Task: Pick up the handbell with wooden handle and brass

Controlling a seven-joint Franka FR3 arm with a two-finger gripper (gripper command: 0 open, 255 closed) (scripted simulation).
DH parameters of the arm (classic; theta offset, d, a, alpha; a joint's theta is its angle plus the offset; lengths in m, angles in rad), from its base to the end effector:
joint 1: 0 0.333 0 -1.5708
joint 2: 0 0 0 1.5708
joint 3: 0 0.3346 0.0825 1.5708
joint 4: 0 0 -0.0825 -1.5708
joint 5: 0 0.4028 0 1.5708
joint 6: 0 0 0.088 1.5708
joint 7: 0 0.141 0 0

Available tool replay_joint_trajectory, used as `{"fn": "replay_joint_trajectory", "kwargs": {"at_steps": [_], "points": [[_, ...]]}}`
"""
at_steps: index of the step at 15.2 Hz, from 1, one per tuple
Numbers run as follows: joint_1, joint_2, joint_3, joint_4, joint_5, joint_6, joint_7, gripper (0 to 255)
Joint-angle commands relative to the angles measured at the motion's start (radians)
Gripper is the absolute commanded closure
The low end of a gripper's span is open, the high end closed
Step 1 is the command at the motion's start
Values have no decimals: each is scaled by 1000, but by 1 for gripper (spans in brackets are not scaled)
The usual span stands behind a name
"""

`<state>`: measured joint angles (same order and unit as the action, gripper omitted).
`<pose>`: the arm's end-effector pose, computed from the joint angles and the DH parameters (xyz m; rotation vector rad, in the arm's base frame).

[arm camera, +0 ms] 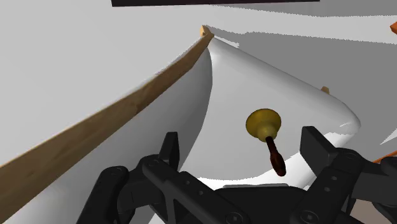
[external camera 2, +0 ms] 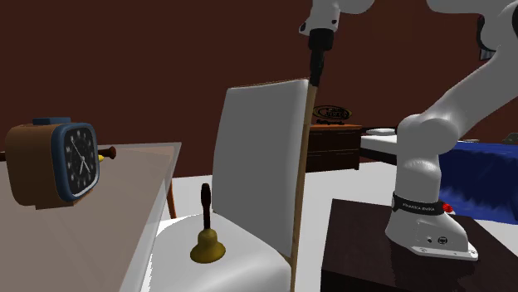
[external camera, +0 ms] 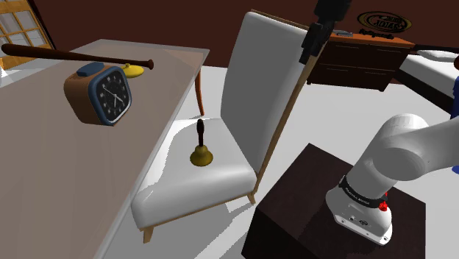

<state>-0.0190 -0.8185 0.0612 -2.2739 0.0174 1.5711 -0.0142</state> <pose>0.3062 0.0223 0.6196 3.1091 0.0631 0.1788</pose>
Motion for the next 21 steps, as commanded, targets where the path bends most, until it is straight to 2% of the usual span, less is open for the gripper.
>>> {"fn": "replay_joint_trajectory", "kwargs": {"at_steps": [1,11,21], "points": [[0,0,0,0,0,0,0,0],[14,243,70,-69,30,318,54,0],[16,579,140,1,7,589,122,0]]}}
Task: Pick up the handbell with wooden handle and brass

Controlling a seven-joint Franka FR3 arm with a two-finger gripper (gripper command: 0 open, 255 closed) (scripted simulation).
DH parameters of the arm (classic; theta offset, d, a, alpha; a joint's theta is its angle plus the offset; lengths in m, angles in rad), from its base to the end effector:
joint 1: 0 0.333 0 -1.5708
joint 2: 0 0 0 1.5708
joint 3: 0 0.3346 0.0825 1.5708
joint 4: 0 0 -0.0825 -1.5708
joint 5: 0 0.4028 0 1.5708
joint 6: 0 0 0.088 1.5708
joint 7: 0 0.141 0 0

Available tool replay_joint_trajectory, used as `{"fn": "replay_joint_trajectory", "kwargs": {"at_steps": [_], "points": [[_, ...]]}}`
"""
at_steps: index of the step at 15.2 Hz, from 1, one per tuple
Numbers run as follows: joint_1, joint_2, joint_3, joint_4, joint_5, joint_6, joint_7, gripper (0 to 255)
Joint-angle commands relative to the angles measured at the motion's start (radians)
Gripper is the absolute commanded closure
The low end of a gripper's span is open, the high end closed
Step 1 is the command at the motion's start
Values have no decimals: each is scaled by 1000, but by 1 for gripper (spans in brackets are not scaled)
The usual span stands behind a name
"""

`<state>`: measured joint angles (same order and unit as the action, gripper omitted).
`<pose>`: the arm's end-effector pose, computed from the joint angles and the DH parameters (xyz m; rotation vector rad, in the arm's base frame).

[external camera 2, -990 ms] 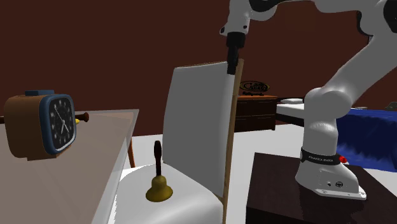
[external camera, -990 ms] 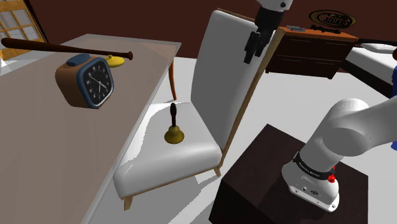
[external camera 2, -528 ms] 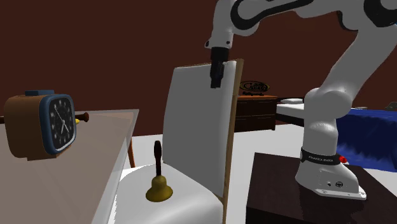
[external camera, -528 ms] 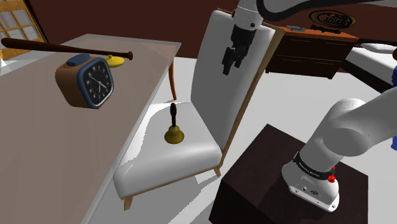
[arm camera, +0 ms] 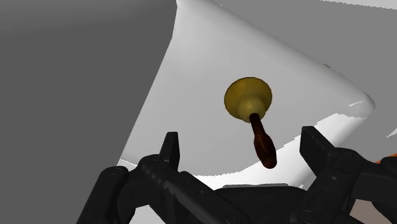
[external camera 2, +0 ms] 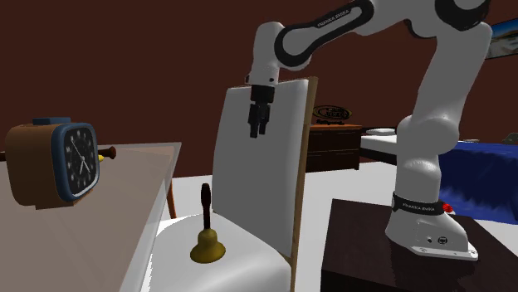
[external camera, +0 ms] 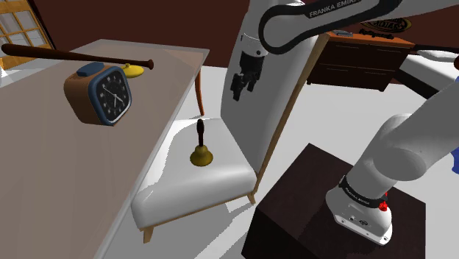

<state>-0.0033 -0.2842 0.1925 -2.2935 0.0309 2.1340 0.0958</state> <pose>0.4809 0.0970 0.4493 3.1239 0.1159 0.1918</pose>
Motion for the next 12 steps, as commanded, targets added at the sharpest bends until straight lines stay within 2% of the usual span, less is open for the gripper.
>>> {"fn": "replay_joint_trajectory", "kwargs": {"at_steps": [1,7,12], "points": [[0,82,15,35,-13,48,20,0],[7,309,43,149,-72,159,80,0],[30,503,46,281,-135,216,132,0]]}}
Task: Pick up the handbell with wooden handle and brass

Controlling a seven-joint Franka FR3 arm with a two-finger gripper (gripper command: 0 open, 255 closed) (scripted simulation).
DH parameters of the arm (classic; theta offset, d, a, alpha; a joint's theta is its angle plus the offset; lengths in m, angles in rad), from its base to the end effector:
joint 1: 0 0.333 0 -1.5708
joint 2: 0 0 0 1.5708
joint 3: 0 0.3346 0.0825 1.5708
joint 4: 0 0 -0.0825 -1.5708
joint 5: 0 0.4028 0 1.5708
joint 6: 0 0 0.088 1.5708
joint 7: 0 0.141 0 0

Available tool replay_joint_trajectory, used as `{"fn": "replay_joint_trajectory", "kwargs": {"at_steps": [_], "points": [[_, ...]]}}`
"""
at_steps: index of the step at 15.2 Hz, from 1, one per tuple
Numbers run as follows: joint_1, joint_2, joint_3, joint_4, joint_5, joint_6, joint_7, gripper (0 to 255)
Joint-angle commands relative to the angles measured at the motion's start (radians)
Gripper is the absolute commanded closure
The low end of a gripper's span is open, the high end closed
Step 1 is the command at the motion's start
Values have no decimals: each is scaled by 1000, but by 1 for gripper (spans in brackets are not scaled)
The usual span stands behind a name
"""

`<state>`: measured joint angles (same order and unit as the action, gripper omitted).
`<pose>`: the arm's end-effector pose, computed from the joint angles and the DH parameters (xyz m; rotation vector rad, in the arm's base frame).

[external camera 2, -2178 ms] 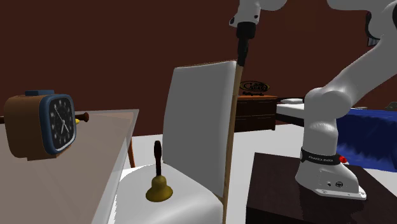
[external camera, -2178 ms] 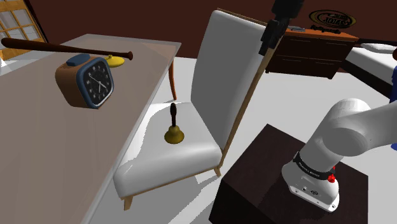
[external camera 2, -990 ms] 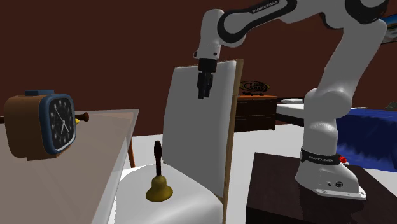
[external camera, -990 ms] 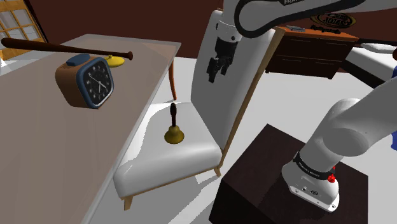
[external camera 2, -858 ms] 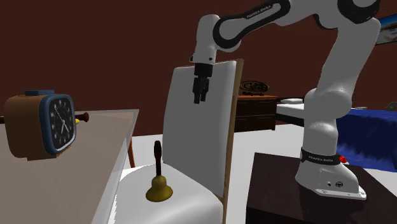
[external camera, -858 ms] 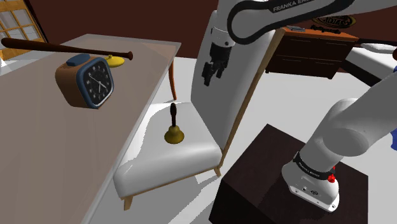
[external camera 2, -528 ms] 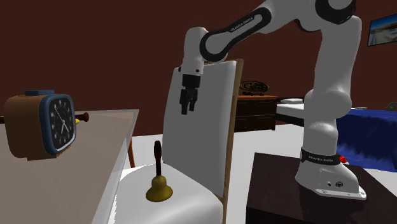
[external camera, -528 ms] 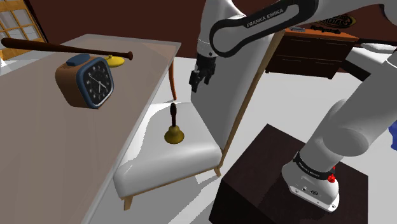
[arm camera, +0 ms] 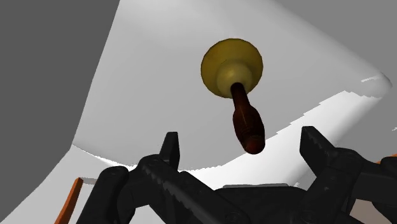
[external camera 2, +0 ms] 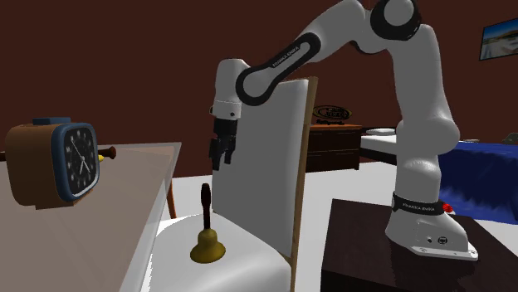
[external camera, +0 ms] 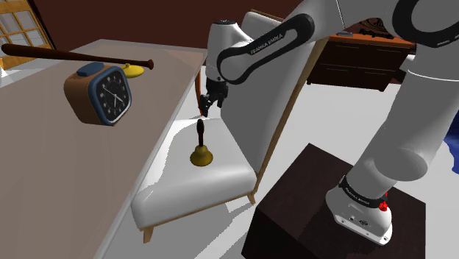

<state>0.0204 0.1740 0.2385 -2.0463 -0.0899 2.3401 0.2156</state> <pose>0.5952 0.1513 0.3438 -3.1290 -0.1499 -0.2018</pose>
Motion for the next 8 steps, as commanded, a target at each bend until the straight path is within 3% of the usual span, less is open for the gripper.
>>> {"fn": "replay_joint_trajectory", "kwargs": {"at_steps": [1,5,8], "points": [[13,84,-1,65,-27,18,22,0],[44,241,-13,201,-69,36,52,0],[49,264,-18,202,-76,57,57,0]]}}
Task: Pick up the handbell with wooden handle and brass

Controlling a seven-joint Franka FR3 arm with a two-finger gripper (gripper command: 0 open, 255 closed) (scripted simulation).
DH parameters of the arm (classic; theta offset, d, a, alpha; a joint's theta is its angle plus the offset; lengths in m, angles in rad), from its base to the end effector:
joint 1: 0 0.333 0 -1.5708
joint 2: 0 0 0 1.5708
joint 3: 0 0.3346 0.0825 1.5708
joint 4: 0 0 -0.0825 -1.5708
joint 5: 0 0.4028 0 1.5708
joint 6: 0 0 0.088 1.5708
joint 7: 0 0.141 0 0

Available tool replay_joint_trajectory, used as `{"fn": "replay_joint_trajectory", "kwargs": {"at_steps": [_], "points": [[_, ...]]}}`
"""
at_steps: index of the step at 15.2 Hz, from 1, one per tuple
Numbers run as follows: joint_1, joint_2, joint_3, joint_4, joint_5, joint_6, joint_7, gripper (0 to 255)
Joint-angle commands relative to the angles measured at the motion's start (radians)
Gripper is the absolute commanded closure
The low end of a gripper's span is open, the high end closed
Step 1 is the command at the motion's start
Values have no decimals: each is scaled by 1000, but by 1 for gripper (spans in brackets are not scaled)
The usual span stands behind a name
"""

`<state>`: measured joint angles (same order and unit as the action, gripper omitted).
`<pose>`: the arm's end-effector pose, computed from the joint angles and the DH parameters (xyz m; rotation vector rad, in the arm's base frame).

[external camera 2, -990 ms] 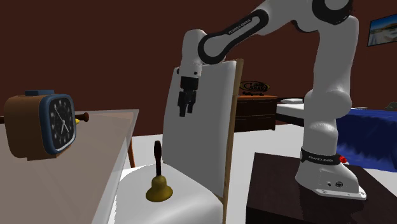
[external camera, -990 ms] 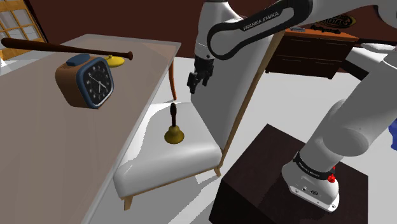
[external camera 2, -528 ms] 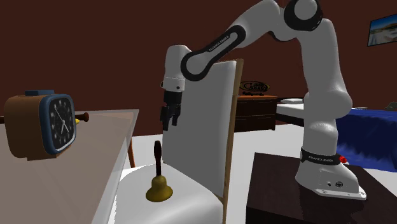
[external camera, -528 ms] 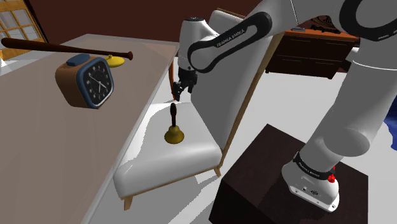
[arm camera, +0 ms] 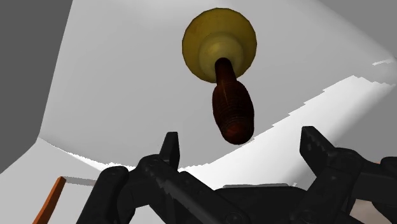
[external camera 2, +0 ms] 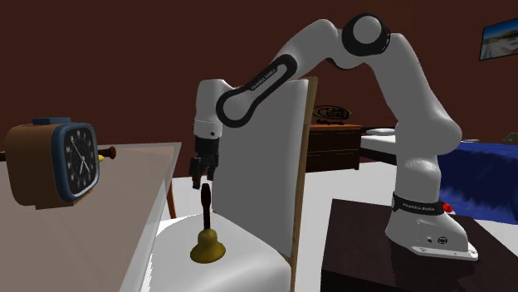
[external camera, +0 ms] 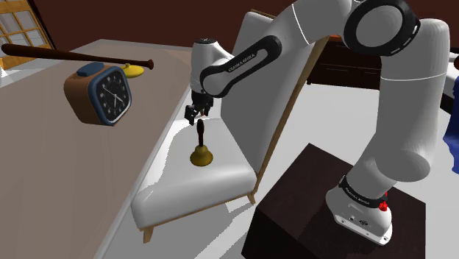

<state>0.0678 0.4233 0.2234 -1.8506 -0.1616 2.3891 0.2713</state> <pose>0.6529 0.1815 0.2831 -3.1215 -0.1656 -0.2058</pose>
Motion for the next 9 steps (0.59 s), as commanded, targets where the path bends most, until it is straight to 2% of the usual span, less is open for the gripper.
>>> {"fn": "replay_joint_trajectory", "kwargs": {"at_steps": [1,7,8,9], "points": [[2,23,-4,4,-7,19,3,0],[8,60,-13,-5,-21,65,13,0],[8,63,-13,-3,-21,65,13,255],[8,62,-13,-4,-21,65,13,255]]}}
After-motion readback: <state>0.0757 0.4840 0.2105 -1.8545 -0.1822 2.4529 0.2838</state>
